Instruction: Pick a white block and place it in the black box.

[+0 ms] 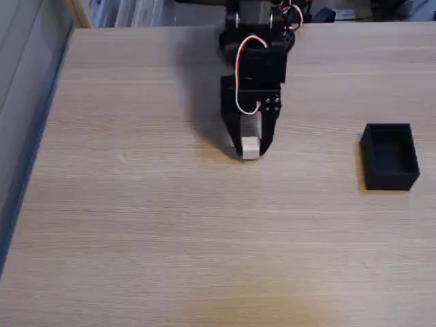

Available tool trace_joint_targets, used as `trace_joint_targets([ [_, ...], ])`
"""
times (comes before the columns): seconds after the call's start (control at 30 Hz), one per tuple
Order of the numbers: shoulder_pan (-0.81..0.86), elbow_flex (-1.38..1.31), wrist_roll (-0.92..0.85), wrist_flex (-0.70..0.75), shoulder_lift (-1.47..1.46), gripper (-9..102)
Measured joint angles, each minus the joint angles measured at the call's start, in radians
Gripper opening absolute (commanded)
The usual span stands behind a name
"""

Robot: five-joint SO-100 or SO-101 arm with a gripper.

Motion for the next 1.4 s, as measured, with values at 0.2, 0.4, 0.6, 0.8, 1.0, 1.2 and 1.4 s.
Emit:
trace_joint_targets([
  [0.2, -0.121, -0.051, 0.055, 0.103, 0.080, 0],
  [0.4, -0.253, -0.101, 0.115, 0.146, 0.106, 0],
  [0.6, -0.397, -0.224, 0.164, 0.179, 0.071, 0],
  [0.8, -0.541, -0.351, 0.181, 0.189, -0.023, 0],
  [1.0, -0.670, -0.443, 0.221, 0.206, -0.123, 0],
  [1.2, -0.746, -0.499, 0.252, 0.193, -0.206, 0],
  [1.4, -0.744, -0.540, 0.252, 0.109, -0.290, 0],
])
